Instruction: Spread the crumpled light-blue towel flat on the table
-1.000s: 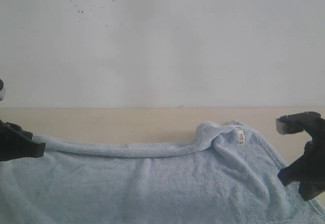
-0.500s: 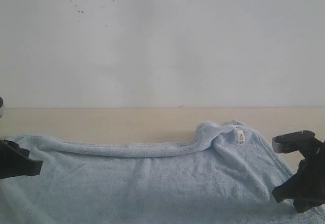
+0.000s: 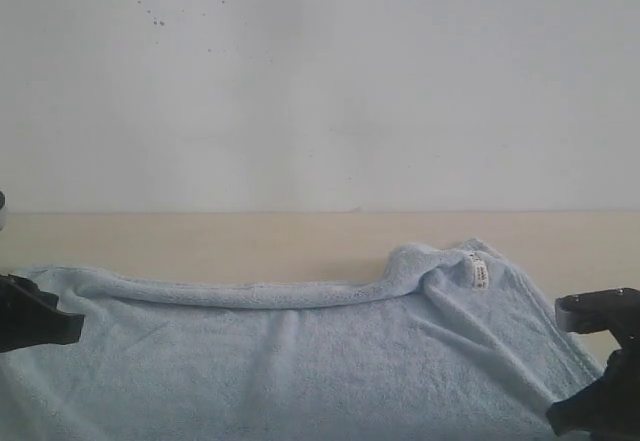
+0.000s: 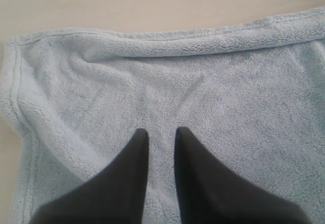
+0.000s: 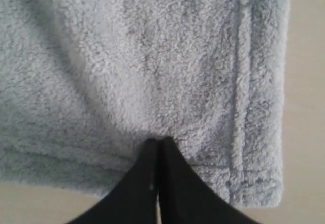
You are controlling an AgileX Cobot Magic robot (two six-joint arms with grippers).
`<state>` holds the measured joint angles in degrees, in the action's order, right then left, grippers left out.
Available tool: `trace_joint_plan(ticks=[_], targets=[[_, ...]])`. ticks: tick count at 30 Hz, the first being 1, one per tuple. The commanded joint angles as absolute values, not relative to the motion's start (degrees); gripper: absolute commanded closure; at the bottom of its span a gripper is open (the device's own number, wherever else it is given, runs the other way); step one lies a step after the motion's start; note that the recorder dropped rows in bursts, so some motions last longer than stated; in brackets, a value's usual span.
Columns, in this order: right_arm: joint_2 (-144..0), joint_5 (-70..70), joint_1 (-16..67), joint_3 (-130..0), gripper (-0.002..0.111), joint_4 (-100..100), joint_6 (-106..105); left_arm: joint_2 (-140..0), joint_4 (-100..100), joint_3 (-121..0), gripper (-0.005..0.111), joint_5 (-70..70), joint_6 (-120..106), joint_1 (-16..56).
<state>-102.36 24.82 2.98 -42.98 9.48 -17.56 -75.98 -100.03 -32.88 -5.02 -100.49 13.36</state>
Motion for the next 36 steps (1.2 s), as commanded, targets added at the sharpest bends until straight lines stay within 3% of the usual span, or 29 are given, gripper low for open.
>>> trace_joint_plan(ticks=[1, 8, 19, 36], targets=[[-101.0, 31.8, 2.8, -37.0, 0.109, 8.4, -14.0, -75.7, -99.9, -32.6, 0.089, -3.8, -99.9, 13.3], [-87.3, 37.7, 2.8, -29.7, 0.109, 7.9, -10.8, -75.7, -99.9, -32.6, 0.089, -1.4, -99.9, 13.3], [-66.7, 38.8, 2.8, -29.4, 0.109, 6.8, -11.0, -73.9, -99.9, -31.5, 0.089, -3.5, -102.0, 13.3], [-65.3, 33.8, 2.9, -29.4, 0.109, 15.4, -15.4, -77.9, -99.9, -23.6, 0.089, -24.1, -103.7, 13.3]])
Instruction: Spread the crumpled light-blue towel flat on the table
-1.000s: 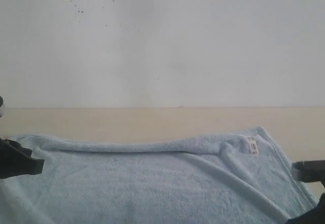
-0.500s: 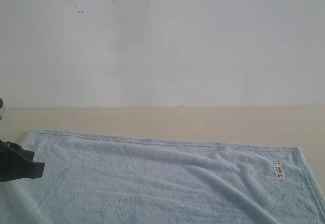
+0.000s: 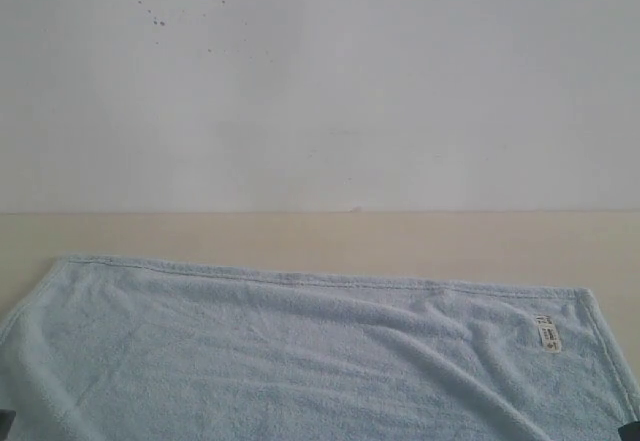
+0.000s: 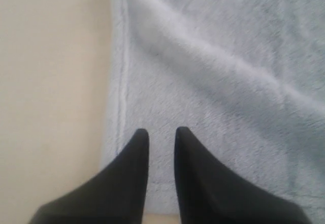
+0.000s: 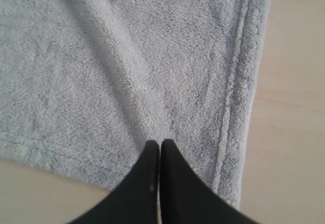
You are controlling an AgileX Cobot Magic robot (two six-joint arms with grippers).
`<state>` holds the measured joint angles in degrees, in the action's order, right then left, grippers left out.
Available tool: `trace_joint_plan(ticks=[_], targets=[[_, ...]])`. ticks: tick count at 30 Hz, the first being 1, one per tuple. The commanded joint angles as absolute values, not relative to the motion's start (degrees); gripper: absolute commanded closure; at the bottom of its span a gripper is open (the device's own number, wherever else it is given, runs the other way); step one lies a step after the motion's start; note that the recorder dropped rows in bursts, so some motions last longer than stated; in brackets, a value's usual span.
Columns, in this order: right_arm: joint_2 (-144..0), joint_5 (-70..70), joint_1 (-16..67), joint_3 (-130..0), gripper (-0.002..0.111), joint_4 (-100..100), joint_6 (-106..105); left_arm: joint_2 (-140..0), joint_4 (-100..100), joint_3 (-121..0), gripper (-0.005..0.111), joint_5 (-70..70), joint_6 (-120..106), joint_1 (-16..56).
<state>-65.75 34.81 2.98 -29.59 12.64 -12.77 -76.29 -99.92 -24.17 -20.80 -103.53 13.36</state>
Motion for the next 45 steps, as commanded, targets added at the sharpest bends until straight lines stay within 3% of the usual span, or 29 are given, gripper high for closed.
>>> trace_joint_plan(ticks=[1, 22, 25, 33, 45], targets=[[-65.3, 33.5, 2.9, -29.4, 0.109, 16.2, -16.0, -78.3, -99.9, -23.6, 0.089, -22.9, -103.7, 13.3], [-65.3, 35.8, 3.8, -29.9, 0.109, 32.1, -30.8, -89.4, -99.9, -25.4, 0.089, -22.5, -99.1, 13.2], [-65.3, 36.3, 4.1, -29.9, 0.109, 32.1, -31.0, -90.5, -99.9, -26.4, 0.103, -23.2, -99.0, 13.2], [-65.3, 36.0, 4.1, -29.9, 0.109, 32.9, -31.6, -93.8, -93.4, -27.3, 0.103, -25.7, -94.2, 13.2], [-65.3, 35.1, 4.1, -29.9, 0.109, 33.0, -32.1, -97.7, -93.4, -28.7, 0.103, -19.5, -92.9, 3.8]])
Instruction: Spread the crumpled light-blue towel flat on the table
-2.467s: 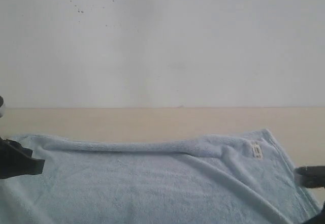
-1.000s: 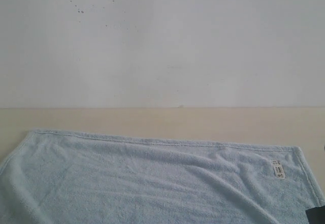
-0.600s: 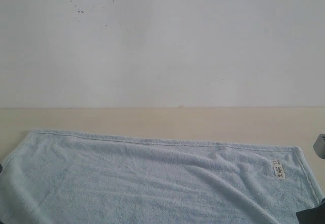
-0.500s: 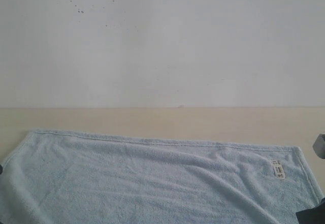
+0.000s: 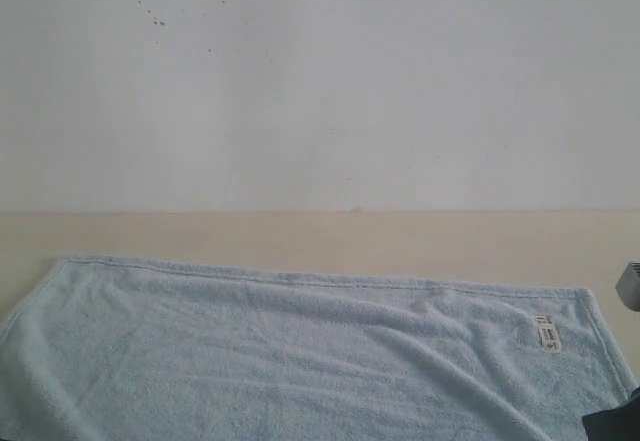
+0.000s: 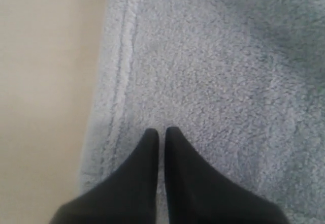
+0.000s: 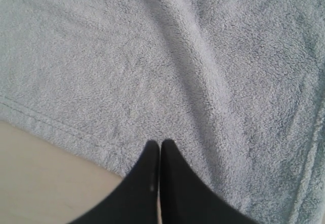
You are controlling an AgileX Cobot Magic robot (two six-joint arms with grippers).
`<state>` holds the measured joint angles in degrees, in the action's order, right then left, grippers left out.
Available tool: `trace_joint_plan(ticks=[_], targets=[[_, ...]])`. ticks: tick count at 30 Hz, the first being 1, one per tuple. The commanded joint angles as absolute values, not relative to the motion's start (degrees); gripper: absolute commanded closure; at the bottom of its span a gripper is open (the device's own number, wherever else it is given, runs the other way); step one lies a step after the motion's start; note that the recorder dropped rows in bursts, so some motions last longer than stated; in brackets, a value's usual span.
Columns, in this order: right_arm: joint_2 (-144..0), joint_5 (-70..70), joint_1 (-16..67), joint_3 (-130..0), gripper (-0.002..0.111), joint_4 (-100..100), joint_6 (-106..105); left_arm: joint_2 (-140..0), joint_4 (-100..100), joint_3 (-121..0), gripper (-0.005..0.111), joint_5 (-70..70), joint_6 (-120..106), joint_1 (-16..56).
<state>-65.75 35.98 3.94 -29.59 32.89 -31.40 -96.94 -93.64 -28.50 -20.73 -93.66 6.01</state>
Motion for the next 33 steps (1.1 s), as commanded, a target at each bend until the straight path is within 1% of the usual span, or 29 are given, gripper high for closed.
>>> trace_joint_plan(ticks=[1, 7, 14, 17, 20, 24, 33], targets=[[-65.3, 35.1, 4.1, -29.9, 0.109, 33.0, -32.1, -97.8, -93.4, -28.7, 0.103, -19.5, -92.9, 3.7], [-65.3, 34.7, 4.1, -30.0, 0.109, 33.0, -32.1, -97.8, -99.9, -26.5, 0.103, -19.4, -97.9, 3.6], [-65.3, 34.8, 4.1, -30.0, 0.109, 33.0, -32.1, -97.8, -99.9, -21.5, 0.103, -18.4, -96.5, 3.6], [-65.3, 34.9, 4.1, -30.0, 0.109, 33.0, -32.1, -97.8, -99.9, -21.4, 0.103, -23.1, -95.8, 3.6], [-65.3, 35.1, 4.1, -30.0, 0.109, 33.0, -32.2, -96.5, -99.9, -21.4, 0.103, -30.9, -92.7, 3.6], [-65.3, 32.3, 4.1, -30.0, 0.109, 33.0, -33.4, -93.2, -99.9, -21.4, 0.103, -36.0, -92.2, 3.6], [-65.3, 27.5, 4.1, -30.0, 0.109, 33.1, -33.4, -86.8, -99.9, -24.7, 0.103, -34.6, -94.0, 3.6]])
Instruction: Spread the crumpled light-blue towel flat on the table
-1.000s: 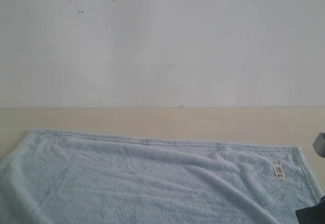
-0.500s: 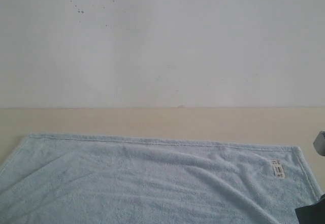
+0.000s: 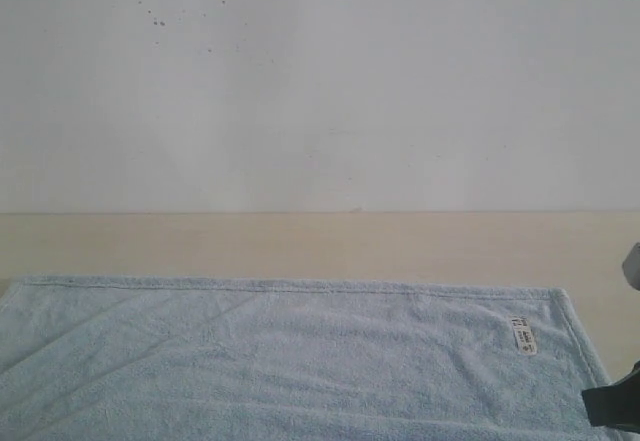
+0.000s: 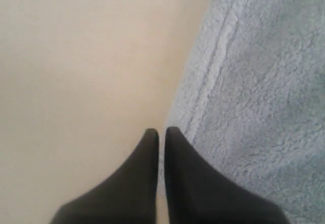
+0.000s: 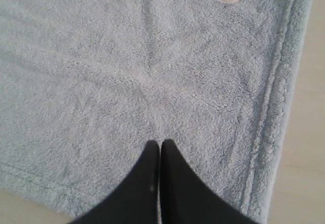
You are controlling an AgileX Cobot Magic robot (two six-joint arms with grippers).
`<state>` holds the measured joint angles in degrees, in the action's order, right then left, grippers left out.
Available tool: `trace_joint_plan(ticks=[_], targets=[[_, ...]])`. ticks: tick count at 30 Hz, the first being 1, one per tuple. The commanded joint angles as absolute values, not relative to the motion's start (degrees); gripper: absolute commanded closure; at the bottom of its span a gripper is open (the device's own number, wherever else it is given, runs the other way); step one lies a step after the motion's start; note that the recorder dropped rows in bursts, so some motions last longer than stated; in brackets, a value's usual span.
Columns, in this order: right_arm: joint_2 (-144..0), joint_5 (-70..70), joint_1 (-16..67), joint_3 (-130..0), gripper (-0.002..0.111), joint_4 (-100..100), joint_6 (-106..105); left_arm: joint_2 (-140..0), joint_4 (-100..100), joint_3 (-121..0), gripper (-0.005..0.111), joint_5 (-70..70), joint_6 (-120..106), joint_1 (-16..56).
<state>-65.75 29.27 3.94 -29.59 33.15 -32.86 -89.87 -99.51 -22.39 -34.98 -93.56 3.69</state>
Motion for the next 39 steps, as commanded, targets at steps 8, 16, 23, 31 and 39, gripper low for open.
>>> trace_joint_plan(ticks=[8, 16, 23, 31, 39], targets=[[-55.8, 21.7, 4.1, -30.0, 0.109, 34.2, -33.4, -69.3, -99.9, -27.4, 0.103, -26.7, -95.2, 3.6], [-40.1, 20.3, 4.1, -29.9, 0.109, 35.1, -31.7, -53.4, -99.9, -25.8, 0.103, -8.9, -95.7, 3.6], [-28.5, 22.2, 4.1, -29.9, 0.109, 36.3, -31.4, -45.7, -99.9, -23.4, 0.103, -0.3, -94.8, 3.6], [-18.6, 30.8, 4.1, -29.9, 0.109, 36.3, -30.3, -43.1, -99.9, -23.4, 0.103, 0.0, -94.7, 3.6], [-16.0, 31.2, 4.1, -29.9, 0.109, 36.3, -30.3, -43.1, -99.9, -23.4, 0.103, 0.0, -94.7, 3.6]])
